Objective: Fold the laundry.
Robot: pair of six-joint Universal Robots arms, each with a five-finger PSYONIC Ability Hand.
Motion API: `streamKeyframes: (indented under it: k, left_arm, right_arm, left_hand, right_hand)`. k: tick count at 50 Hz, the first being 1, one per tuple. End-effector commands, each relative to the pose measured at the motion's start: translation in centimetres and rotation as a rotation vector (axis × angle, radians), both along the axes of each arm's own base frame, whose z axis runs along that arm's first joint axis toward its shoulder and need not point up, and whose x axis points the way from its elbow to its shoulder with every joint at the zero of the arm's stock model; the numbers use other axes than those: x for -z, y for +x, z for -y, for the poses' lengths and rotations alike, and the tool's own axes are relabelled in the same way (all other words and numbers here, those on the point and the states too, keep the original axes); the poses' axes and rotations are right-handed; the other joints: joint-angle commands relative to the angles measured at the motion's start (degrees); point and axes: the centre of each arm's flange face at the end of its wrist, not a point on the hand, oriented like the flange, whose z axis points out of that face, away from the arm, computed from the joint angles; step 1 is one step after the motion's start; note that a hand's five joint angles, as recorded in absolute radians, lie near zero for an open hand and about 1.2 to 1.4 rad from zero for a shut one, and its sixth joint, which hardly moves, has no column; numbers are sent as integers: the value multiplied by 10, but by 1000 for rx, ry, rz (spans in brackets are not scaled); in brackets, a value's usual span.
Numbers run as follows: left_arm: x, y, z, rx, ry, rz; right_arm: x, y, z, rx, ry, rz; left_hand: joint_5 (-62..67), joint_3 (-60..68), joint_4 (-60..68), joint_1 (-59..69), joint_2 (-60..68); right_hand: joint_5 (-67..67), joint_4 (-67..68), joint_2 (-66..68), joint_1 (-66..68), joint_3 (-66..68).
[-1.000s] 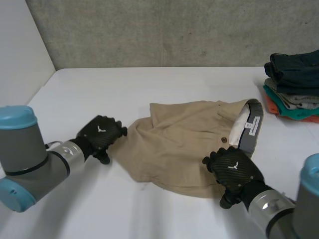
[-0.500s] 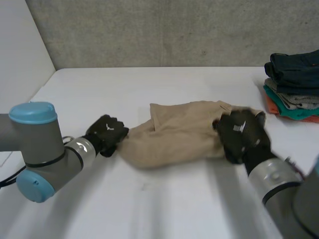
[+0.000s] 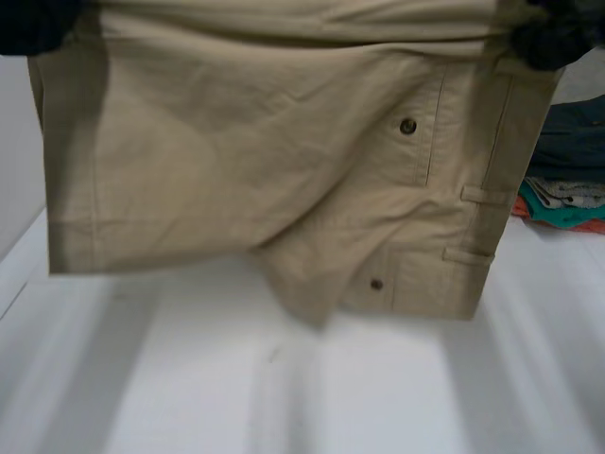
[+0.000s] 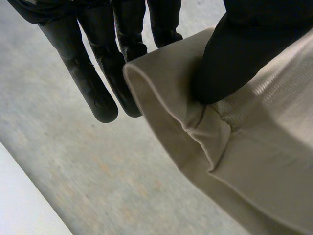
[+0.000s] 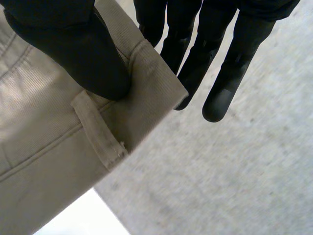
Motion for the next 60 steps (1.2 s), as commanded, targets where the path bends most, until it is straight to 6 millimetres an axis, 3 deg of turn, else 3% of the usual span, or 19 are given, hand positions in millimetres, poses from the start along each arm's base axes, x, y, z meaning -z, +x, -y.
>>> streamKeyframes:
  k: [1,4,5,6,9,11,16,19,22,29,33,38,39,41,43,45,47,51,60]
  left_arm:
    - [62,-20,53,1,211,91]
    - [93,-33,92,-4,266,140]
    - [95,-35,99,-7,261,143]
    - [98,-41,120,-17,226,147]
    - [88,-51,146,-31,124,132]
    - [60,-55,167,-71,-39,80]
    - [-13,-58,170,-103,-424,-119]
    - [-35,-58,160,-90,-528,-191]
    - [-39,-55,154,-94,-515,-194]
    - [15,-57,150,-86,-318,-112]
    - [61,-60,143,-70,-191,-55]
    - [127,-64,127,-55,14,45]
    - [149,-65,120,-47,96,83]
    - [172,-64,112,-45,188,129]
    - [208,-60,99,-52,342,201]
    - [228,-60,86,-54,437,252]
    - [250,-62,56,-43,560,334]
    - [254,-58,18,-46,670,420]
    - [200,-26,-46,-30,670,506]
  right_arm:
    - [59,26,41,-20,156,-74]
    - [83,43,60,-29,170,-81]
    - [90,52,72,-17,141,-65]
    - [92,55,79,-6,122,-46]
    - [87,67,103,55,-25,38]
    - [75,70,115,83,-127,107]
    - [19,77,127,94,-508,347]
    - [5,79,125,84,-592,399]
    - [-3,78,124,83,-603,405]
    - [33,83,130,79,-432,300]
    - [72,87,134,59,-293,205]
    - [140,95,133,-29,-108,57]
    - [151,95,132,-34,-76,34]
    - [174,94,131,-38,-12,-19]
    - [211,91,125,-37,89,-128]
    - [229,90,117,-44,134,-198]
    - [245,84,106,-44,189,-291]
    - [253,70,84,-48,260,-385]
    - [222,30,11,-70,370,-502]
  left_hand:
    - [129,116,112,147,113]
    - [129,116,112,147,113]
    - [129,116,112,147,113]
    - [129,116,112,147,113]
    - [129,116,112,147,113]
    - [129,116,112,147,113]
    - [129,116,112,147,113]
    - [129,116,112,147,113]
    - [129,116,112,147,113]
    - [129,116,112,147,113]
    - [129,116,112,147,113]
    - [129,116,112,147,113]
    - [129,116,112,147,113]
    - [129,116,112,147,113]
    - [129,116,112,147,113]
    - [129,116,112,147,113]
    - [129,116,112,147,113]
    - [129,116,112,147,113]
    - [129,116,112,147,113]
  right_hand:
    - [125,114,126,168,120]
    - [125,114,126,168,120]
    - [125,114,126,168,120]
    - [125,114,126,168,120]
    - [125,114,126,168,120]
    - [125,114,126,168,120]
    - [125,114,126,168,120]
    - [125,114,126,168,120]
    - [125,114,126,168,120]
    - [125,114,126,168,120]
    - [125,114,126,168,120]
    - [125,114,126,168,120]
    - [125,114,126,168,120]
    - [125,114,126,168,120]
    - [125,114,126,168,120]
    - [125,114,126,168,120]
    - [125,114,126,168,120]
    - [125,114,126,168,120]
    - [125,114,126,168,120]
